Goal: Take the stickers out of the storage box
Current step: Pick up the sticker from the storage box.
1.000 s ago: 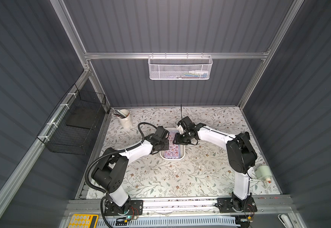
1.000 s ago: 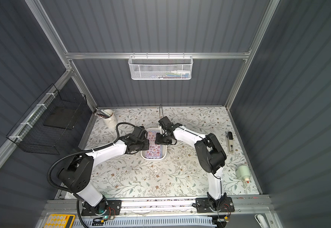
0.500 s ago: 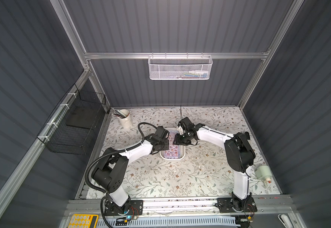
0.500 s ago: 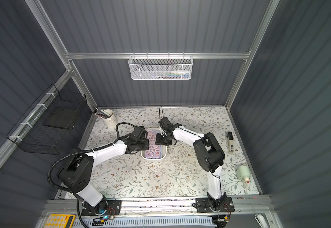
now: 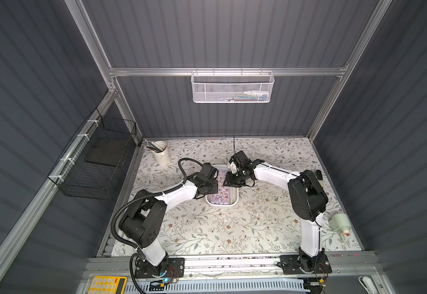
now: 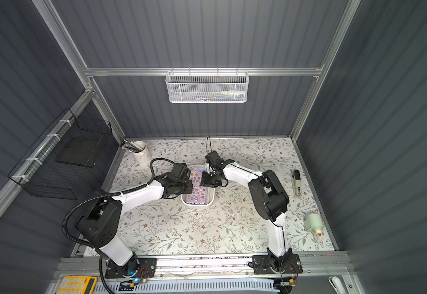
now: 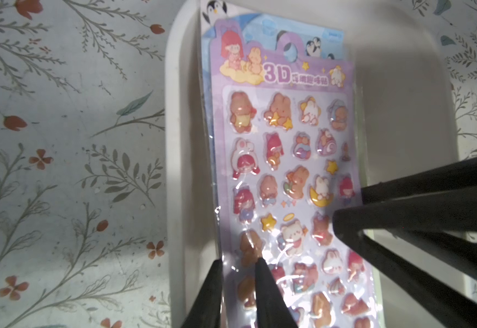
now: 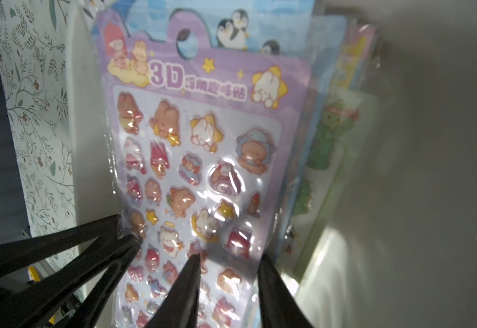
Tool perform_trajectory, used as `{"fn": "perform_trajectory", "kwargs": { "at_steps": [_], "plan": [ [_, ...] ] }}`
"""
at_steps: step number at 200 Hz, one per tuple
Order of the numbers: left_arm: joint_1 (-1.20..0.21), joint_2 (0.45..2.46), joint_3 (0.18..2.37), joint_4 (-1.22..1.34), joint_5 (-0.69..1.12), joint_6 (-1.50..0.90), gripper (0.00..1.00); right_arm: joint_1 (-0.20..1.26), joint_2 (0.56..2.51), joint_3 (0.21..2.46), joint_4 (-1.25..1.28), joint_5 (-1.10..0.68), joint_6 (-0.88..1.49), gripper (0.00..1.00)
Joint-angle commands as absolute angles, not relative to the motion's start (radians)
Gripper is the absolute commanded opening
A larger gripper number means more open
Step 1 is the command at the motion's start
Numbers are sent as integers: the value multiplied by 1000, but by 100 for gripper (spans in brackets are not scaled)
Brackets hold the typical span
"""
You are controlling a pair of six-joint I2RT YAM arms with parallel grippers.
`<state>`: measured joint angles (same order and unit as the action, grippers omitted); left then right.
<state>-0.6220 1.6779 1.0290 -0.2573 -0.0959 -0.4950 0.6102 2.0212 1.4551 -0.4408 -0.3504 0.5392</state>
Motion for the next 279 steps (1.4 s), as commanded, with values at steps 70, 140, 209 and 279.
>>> {"fn": "perform_trajectory", "kwargs": {
  "at_steps": [70,140,209,279],
  "plan": [
    [-617,1703,1046,-274,-81,-506,22,615,1984,1413,-362,-447,554,29],
    [-618,1702,1055,-283,-82,-506,22,614,1936,1399,-355,-454,556,25],
    [-617,1701,1059,-284,-80,-510,22,617,1922,1388,-351,-456,561,21],
    [-618,1654,1055,-294,-80,-518,28,614,1915,1386,-360,-442,559,6]
  ]
}}
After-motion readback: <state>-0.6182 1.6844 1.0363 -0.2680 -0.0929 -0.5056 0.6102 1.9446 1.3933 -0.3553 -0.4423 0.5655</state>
